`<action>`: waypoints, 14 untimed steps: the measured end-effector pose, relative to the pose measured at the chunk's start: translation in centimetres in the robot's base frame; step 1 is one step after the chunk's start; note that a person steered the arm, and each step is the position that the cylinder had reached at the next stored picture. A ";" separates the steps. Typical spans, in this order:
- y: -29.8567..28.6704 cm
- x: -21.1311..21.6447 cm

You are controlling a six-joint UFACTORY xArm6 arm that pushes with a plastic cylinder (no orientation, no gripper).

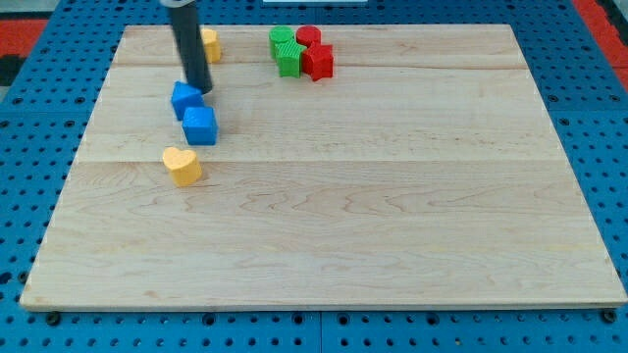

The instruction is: Move both the blue blocks horizontal to each other

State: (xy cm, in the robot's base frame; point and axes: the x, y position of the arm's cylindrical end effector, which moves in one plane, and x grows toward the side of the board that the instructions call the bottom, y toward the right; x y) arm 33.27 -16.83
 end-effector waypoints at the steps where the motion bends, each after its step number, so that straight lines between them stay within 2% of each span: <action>1: -4.3 0.3; 2: -1.4 -0.7; 3: 4.5 -0.4; 4: 2.3 2.2; 5: -4.3 -0.7; 6: -10.5 -1.7; 7: -8.2 1.9; 8: 2.1 3.1; 9: 9.0 5.2; 11: -4.5 3.7; 12: -3.4 7.9; 13: 0.5 9.9; 14: 5.8 10.1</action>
State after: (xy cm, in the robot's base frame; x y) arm 43.36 -11.02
